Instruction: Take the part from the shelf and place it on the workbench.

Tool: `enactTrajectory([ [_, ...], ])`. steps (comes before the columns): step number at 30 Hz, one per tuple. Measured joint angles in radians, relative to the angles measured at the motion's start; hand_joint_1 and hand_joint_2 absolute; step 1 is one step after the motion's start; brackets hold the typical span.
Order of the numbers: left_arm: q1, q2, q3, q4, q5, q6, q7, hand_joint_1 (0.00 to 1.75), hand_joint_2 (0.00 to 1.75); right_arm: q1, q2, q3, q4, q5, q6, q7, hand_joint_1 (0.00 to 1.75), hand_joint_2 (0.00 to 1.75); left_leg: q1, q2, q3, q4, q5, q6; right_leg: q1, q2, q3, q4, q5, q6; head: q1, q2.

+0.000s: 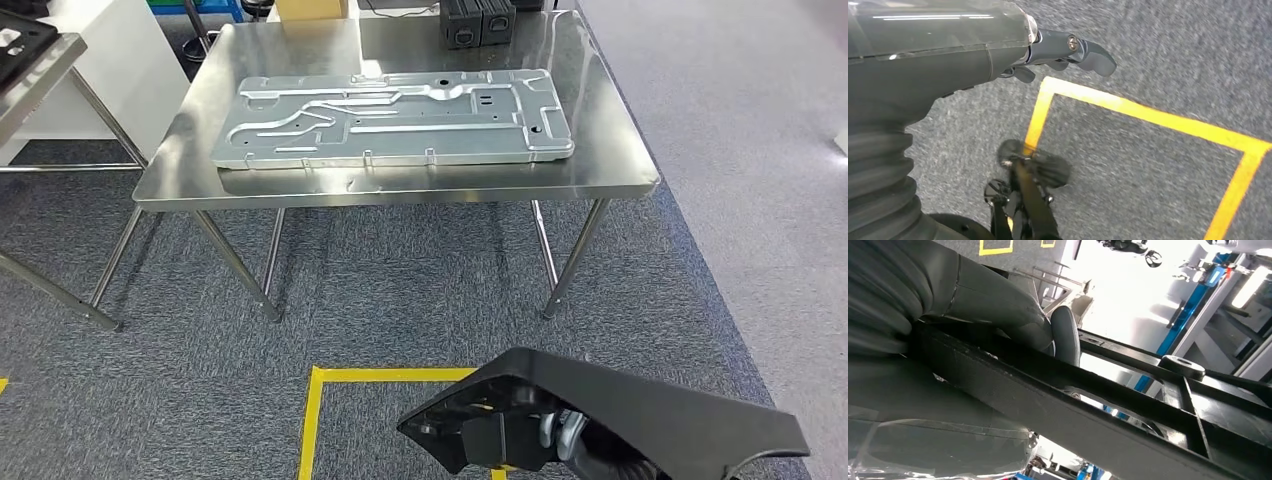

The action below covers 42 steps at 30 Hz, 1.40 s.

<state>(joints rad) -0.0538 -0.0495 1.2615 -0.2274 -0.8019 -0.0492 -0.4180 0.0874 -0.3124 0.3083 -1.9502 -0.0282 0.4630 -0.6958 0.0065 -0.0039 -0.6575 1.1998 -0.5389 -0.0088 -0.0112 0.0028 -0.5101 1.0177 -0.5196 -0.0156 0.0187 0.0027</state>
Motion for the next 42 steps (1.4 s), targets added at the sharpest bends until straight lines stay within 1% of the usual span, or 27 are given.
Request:
enactTrajectory([
  [1,0.0,0.0,0.002,0.0,0.0,0.0,0.0,0.0,1.75,0.007,0.006,0.001,-0.006,0.006,-0.008,0.0,1.75,1.75,-0.003,0.0,0.019,-0.065,0.048,0.007,0.001,0.0,0.012,0.0,-0.009,0.002,0.001,0.0],
  [3,0.0,0.0,0.005,0.0,0.0,-0.001,0.0,0.0,1.75,0.018,0.016,0.004,-0.015,0.017,-0.025,0.0,1.75,1.75,-0.011,0.001,0.044,-0.147,0.085,0.017,0.002,0.002,0.028,-0.005,-0.024,0.011,0.0,0.0],
  [5,0.001,0.0,0.008,0.0,-0.001,-0.001,-0.001,0.0,1.75,0.029,0.025,0.008,-0.024,0.028,-0.043,0.0,1.75,1.75,-0.015,-0.001,0.056,-0.169,0.079,0.028,0.002,0.003,0.039,0.0,-0.024,0.025,-0.001,0.0],
  [7,0.002,0.0,0.009,0.0,-0.002,-0.001,-0.002,0.0,1.75,0.037,0.032,0.015,-0.033,0.038,-0.061,0.0,1.75,1.75,-0.011,-0.003,0.086,-0.187,0.084,0.041,0.0,0.002,0.045,0.03,-0.021,0.035,-0.002,0.0],
  [9,0.0,-0.001,0.009,0.0,-0.005,-0.001,-0.003,0.0,1.75,0.043,0.036,0.023,-0.042,0.045,-0.08,-0.001,1.75,1.75,-0.007,-0.002,0.116,-0.197,0.077,0.051,-0.002,0.002,0.001,0.114,-0.042,0.043,-0.001,0.0],
  [11,-0.003,-0.001,0.01,0.0,-0.009,-0.002,-0.003,0.0,1.75,0.053,0.037,0.032,-0.049,0.051,-0.099,-0.002,1.75,1.75,-0.007,-0.003,0.131,-0.198,0.062,0.055,-0.003,0.002,-0.089,0.232,-0.09,0.051,0.002,0.0],
  [13,-0.001,-0.001,0.01,0.0,-0.013,-0.003,-0.003,0.0,1.75,0.068,0.038,0.039,-0.054,0.055,-0.116,-0.002,1.75,1.75,-0.006,-0.005,0.15,-0.198,0.043,0.052,-0.005,0.002,-0.158,0.281,-0.119,0.058,0.003,0.0],
  [14,0.001,-0.002,0.01,0.0,-0.014,-0.004,-0.003,0.0,1.75,0.076,0.038,0.042,-0.057,0.055,-0.123,-0.001,1.75,1.75,-0.006,-0.006,0.164,-0.198,0.032,0.049,-0.005,0.001,-0.17,0.26,-0.105,0.06,0.003,0.0],
  [15,0.002,-0.002,0.01,0.0,-0.015,-0.004,-0.003,0.0,1.75,0.083,0.038,0.045,-0.062,0.056,-0.13,-0.001,1.75,1.75,-0.004,-0.007,0.18,-0.198,0.019,0.045,-0.005,0.0,-0.168,0.212,-0.071,0.06,0.003,0.0],
  [17,0.002,-0.003,0.01,0.0,-0.016,-0.004,-0.003,0.0,1.75,0.095,0.038,0.053,-0.071,0.057,-0.142,-0.001,1.75,1.75,-0.004,-0.007,0.208,-0.197,-0.008,0.036,-0.004,-0.004,-0.152,0.094,0.035,0.053,0.003,0.0],
  [18,0.001,-0.003,0.01,0.0,-0.017,-0.005,-0.003,0.0,1.75,0.101,0.038,0.057,-0.075,0.058,-0.148,-0.001,1.75,1.75,-0.004,-0.006,0.217,-0.198,-0.021,0.03,-0.001,-0.006,-0.146,0.057,0.071,0.046,0.002,0.0],
  [19,-0.001,-0.003,0.009,0.0,-0.018,-0.005,-0.003,0.0,1.75,0.106,0.038,0.06,-0.079,0.058,-0.153,-0.001,1.75,1.75,-0.006,-0.005,0.227,-0.2,-0.029,0.024,0.001,-0.006,-0.144,0.037,0.091,0.037,0.002,0.0],
  [21,-0.005,-0.002,0.009,0.0,-0.019,-0.005,-0.003,0.0,1.75,0.111,0.038,0.065,-0.091,0.056,-0.159,0.0,1.75,1.75,-0.008,-0.003,0.239,-0.193,-0.027,0.01,0.001,-0.002,-0.128,0.028,0.082,0.019,0.0,0.0],
  [23,-0.007,-0.002,0.009,0.0,-0.019,-0.005,-0.003,0.0,1.75,0.114,0.038,0.07,-0.101,0.053,-0.159,0.0,1.75,1.75,-0.007,-0.002,0.215,-0.126,-0.008,0.0,-0.003,0.0,-0.097,0.016,0.068,0.004,-0.003,0.0],
  [25,-0.009,-0.003,0.009,0.001,-0.022,-0.006,-0.003,0.0,1.75,0.116,0.038,0.073,-0.106,0.051,-0.158,-0.001,1.75,1.75,-0.003,-0.002,0.136,-0.002,-0.02,-0.008,-0.004,-0.001,-0.064,0.008,0.048,-0.004,-0.007,0.0],
  [27,-0.007,-0.003,0.009,0.001,-0.024,-0.006,-0.003,0.0,1.75,0.119,0.038,0.075,-0.109,0.051,-0.158,-0.001,1.75,1.75,-0.001,-0.002,0.05,0.092,-0.085,-0.013,-0.004,0.0,-0.034,0.005,0.023,-0.005,-0.01,0.0],
  [28,-0.005,-0.003,0.009,0.001,-0.025,-0.006,-0.003,0.0,1.75,0.122,0.038,0.076,-0.11,0.051,-0.159,-0.001,1.75,1.75,-0.001,-0.002,0.019,0.103,-0.119,-0.014,-0.004,0.002,-0.017,0.004,0.009,-0.005,-0.011,0.0],
  [29,-0.003,-0.003,0.009,0.001,-0.025,-0.006,-0.003,0.0,1.75,0.124,0.038,0.076,-0.112,0.053,-0.16,-0.001,1.75,1.75,-0.001,-0.002,0.0,0.091,-0.135,-0.012,-0.004,0.003,0.002,0.004,-0.005,-0.004,-0.011,0.0],
  [30,-0.001,-0.003,0.009,0.001,-0.025,-0.006,-0.003,0.0,1.75,0.126,0.038,0.078,-0.115,0.055,-0.162,-0.001,1.75,1.75,-0.001,-0.002,-0.009,0.052,-0.122,-0.01,-0.003,0.003,0.023,0.004,-0.021,-0.003,-0.012,0.0],
  [31,0.0,-0.003,0.009,0.001,-0.026,-0.006,-0.003,0.0,1.75,0.127,0.038,0.079,-0.118,0.058,-0.165,-0.001,1.75,1.75,-0.002,-0.001,-0.013,-0.002,-0.075,-0.005,-0.003,0.004,0.043,0.003,-0.038,-0.001,-0.012,0.0],
  [33,0.004,-0.003,0.009,0.001,-0.028,-0.006,-0.003,0.0,1.75,0.13,0.038,0.081,-0.121,0.065,-0.173,-0.001,1.75,1.75,-0.006,-0.001,-0.013,-0.098,0.063,0.006,-0.001,0.006,0.075,0.004,-0.068,0.007,-0.013,0.0],
  [34,0.005,-0.003,0.009,0.001,-0.028,-0.006,-0.002,0.0,1.75,0.131,0.038,0.082,-0.123,0.07,-0.18,0.0,1.75,1.75,-0.01,-0.001,-0.01,-0.121,0.108,0.011,-0.001,0.008,0.087,0.001,-0.08,0.013,-0.013,0.0],
  [35,0.005,-0.003,0.009,0.001,-0.029,-0.006,-0.003,0.0,1.75,0.133,0.038,0.084,-0.127,0.075,-0.189,0.0,1.75,1.75,-0.013,-0.001,-0.004,-0.13,0.127,0.015,-0.001,0.011,0.097,0.001,-0.084,0.021,-0.013,0.0],
  [37,-0.001,-0.003,0.009,0.001,-0.032,-0.006,-0.003,0.0,1.75,0.131,0.036,0.086,-0.139,0.083,-0.216,0.0,1.75,1.75,-0.013,-0.003,0.019,-0.142,0.121,0.026,-0.002,0.011,0.096,0.026,-0.069,0.035,-0.013,0.0],
  [39,-0.007,-0.003,0.009,0.001,-0.035,-0.007,-0.004,0.0,1.75,0.123,0.032,0.086,-0.152,0.085,-0.25,0.0,1.75,1.75,-0.009,-0.003,0.042,-0.163,0.118,0.036,-0.002,0.007,0.047,0.114,-0.042,0.043,-0.013,0.0],
  [40,-0.008,-0.003,0.009,0.001,-0.036,-0.009,-0.005,0.0,1.75,0.117,0.029,0.083,-0.158,0.084,-0.266,-0.001,1.75,1.75,-0.008,-0.003,0.053,-0.172,0.113,0.04,-0.003,0.005,0.005,0.173,-0.052,0.045,-0.012,0.0],
  [42,-0.009,-0.003,0.009,0.001,-0.039,-0.013,-0.009,0.0,1.75,0.093,0.021,0.071,-0.167,0.08,-0.291,-0.001,1.75,1.75,-0.009,-0.003,0.072,-0.178,0.097,0.046,-0.002,0.004,-0.077,0.26,-0.115,0.048,-0.013,0.0],
])
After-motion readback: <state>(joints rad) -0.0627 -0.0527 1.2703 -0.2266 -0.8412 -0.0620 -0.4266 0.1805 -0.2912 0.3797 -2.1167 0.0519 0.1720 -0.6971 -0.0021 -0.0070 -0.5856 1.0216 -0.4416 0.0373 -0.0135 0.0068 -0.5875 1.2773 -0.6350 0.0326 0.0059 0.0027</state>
